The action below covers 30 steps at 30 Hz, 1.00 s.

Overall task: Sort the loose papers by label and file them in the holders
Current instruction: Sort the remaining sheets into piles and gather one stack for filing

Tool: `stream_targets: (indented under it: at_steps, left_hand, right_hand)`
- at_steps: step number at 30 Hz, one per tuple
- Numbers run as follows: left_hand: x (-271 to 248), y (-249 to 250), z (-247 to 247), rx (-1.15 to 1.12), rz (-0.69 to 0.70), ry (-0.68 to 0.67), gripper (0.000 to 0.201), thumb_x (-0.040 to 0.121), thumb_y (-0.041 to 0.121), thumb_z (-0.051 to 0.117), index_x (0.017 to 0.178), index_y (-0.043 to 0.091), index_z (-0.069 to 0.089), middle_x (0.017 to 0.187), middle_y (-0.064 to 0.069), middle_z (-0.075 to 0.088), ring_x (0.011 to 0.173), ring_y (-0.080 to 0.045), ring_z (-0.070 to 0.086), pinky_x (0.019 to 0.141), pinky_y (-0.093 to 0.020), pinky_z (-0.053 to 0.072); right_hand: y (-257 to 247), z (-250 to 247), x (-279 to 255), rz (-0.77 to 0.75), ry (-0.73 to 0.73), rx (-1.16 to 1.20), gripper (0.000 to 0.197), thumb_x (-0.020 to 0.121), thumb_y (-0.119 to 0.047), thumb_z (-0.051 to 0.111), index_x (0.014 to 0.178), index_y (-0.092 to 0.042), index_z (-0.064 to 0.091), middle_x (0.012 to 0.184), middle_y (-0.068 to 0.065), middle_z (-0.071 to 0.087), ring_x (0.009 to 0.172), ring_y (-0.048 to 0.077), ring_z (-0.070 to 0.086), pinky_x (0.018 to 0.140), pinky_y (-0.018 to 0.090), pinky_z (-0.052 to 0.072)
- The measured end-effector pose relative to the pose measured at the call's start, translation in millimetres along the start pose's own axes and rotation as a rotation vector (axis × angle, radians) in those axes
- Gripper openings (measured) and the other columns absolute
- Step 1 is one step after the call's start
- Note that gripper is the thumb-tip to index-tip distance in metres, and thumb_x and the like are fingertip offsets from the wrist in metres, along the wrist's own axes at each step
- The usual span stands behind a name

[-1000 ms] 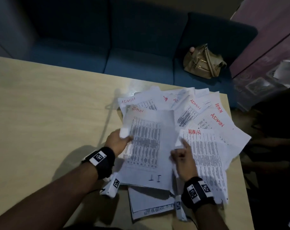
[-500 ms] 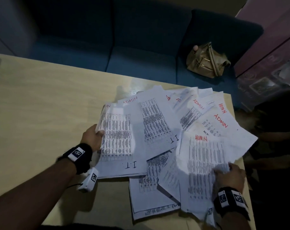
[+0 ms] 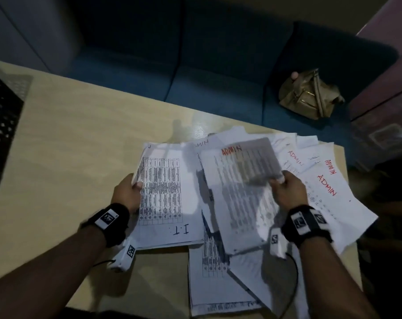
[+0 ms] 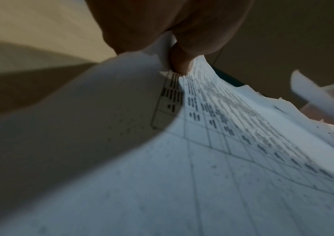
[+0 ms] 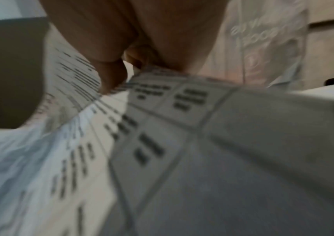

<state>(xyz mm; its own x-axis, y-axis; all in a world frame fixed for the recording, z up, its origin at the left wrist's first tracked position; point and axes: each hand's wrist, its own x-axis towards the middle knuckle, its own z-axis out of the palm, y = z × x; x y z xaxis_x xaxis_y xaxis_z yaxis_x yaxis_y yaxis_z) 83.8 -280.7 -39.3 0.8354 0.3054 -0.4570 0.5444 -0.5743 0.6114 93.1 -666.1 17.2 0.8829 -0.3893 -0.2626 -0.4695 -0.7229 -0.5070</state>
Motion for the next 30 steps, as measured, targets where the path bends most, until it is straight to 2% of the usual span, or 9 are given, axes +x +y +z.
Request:
stream_targets:
  at_steps: [4, 6, 9, 12, 16, 18, 20, 25, 30]
  left_hand:
    - [4.2, -11.6, -5.9, -0.014, -0.037, 0.041, 0.022, 0.1, 0.014, 0.042, 0.116, 0.004, 0.055, 0.105, -0.019, 0.06, 0.087, -0.028, 0.05, 0.077, -0.031, 0.037]
    - [6.0, -16.8, -9.4, -0.012, -0.042, 0.042, 0.021, 0.1, 0.015, 0.042, 0.113, 0.004, 0.054, 0.103, -0.016, 0.059, 0.087, -0.028, 0.049, 0.076, -0.03, 0.035]
    - [8.8, -21.4, -13.2, -0.014, -0.039, 0.024, 0.02, 0.1, 0.015, 0.043, 0.113, 0.004, 0.055, 0.1, -0.012, 0.057, 0.087, -0.027, 0.049, 0.076, -0.03, 0.035]
    - [10.5, -22.4, -14.5, -0.044, -0.04, 0.017, 0.021, 0.1, 0.015, 0.044, 0.114, 0.006, 0.055, 0.1, -0.012, 0.059, 0.09, -0.03, 0.054, 0.077, -0.03, 0.037]
    - [10.7, -17.3, -16.0, -0.135, -0.056, 0.007, 0.028, 0.1, 0.017, 0.044, 0.125, 0.009, 0.054, 0.114, -0.013, 0.061, 0.097, -0.029, 0.053, 0.085, -0.033, 0.041]
    - [6.4, -7.5, -16.0, -0.177, -0.017, 0.007, 0.031, 0.1, 0.017, 0.044, 0.129, 0.009, 0.052, 0.112, -0.008, 0.058, 0.098, -0.025, 0.052, 0.085, -0.03, 0.039]
    - [0.1, 6.7, -13.5, -0.229, 0.035, -0.012, 0.031, 0.101, 0.016, 0.044, 0.13, 0.01, 0.052, 0.111, -0.007, 0.059, 0.097, -0.023, 0.053, 0.081, -0.027, 0.038]
    - [-20.1, 39.6, 9.9, -0.279, 0.091, -0.16, 0.03, 0.1, 0.026, 0.044, 0.127, 0.016, 0.053, 0.092, -0.003, 0.064, 0.072, -0.015, 0.057, 0.059, -0.025, 0.043]
    - [-38.0, 48.9, 33.5, -0.387, 0.061, -0.331, 0.033, 0.092, 0.043, 0.056, 0.116, 0.023, 0.065, 0.11, 0.002, 0.069, 0.097, -0.019, 0.066, 0.086, -0.031, 0.051]
  right_hand:
    - [-27.7, 56.4, 36.2, -0.048, -0.05, -0.215, 0.043, 0.094, -0.031, 0.034, 0.107, 0.001, 0.061, 0.105, 0.018, 0.059, 0.095, 0.035, 0.055, 0.074, 0.03, 0.038]
    - [-33.8, 69.4, 40.6, -0.007, -0.013, -0.235, 0.035, 0.093, -0.028, 0.048, 0.107, 0.002, 0.059, 0.108, 0.024, 0.057, 0.098, 0.04, 0.055, 0.078, 0.038, 0.044]
    - [-50.2, 69.5, 28.7, 0.077, -0.006, -0.024, 0.025, 0.091, -0.017, 0.057, 0.112, -0.005, 0.054, 0.1, 0.016, 0.059, 0.088, 0.035, 0.06, 0.07, 0.034, 0.047]
    - [-64.0, 53.2, 18.1, 0.073, -0.003, 0.214, 0.044, 0.089, -0.014, 0.06, 0.13, -0.018, 0.044, 0.099, 0.006, 0.059, 0.085, 0.027, 0.06, 0.072, 0.03, 0.046]
    - [-80.5, -5.5, -2.8, -0.166, 0.219, 0.292, 0.007, 0.081, -0.014, 0.054, 0.085, -0.014, 0.06, 0.07, -0.005, 0.059, 0.072, 0.018, 0.057, 0.06, 0.024, 0.036]
    - [-76.5, -30.7, -17.7, -0.206, 0.301, 0.393, 0.008, 0.085, -0.008, 0.057, 0.079, -0.014, 0.059, 0.062, -0.006, 0.055, 0.059, 0.002, 0.052, 0.052, 0.016, 0.039]
    - [-66.7, -38.9, -30.8, -0.208, 0.362, 0.388, 0.013, 0.093, -0.02, 0.059, 0.081, -0.014, 0.061, 0.067, -0.001, 0.055, 0.063, 0.01, 0.052, 0.049, 0.02, 0.029]
    - [-31.9, 16.3, -61.5, 0.001, 0.065, 0.432, 0.026, 0.093, -0.031, 0.06, 0.071, -0.023, 0.049, 0.065, -0.01, 0.047, 0.06, 0.009, 0.047, 0.045, 0.005, 0.032]
    - [-14.9, 67.8, -85.1, 0.116, -0.096, 0.467, 0.03, 0.096, -0.028, 0.054, 0.118, -0.007, 0.055, 0.102, -0.001, 0.061, 0.103, 0.02, 0.061, 0.078, 0.022, 0.043]
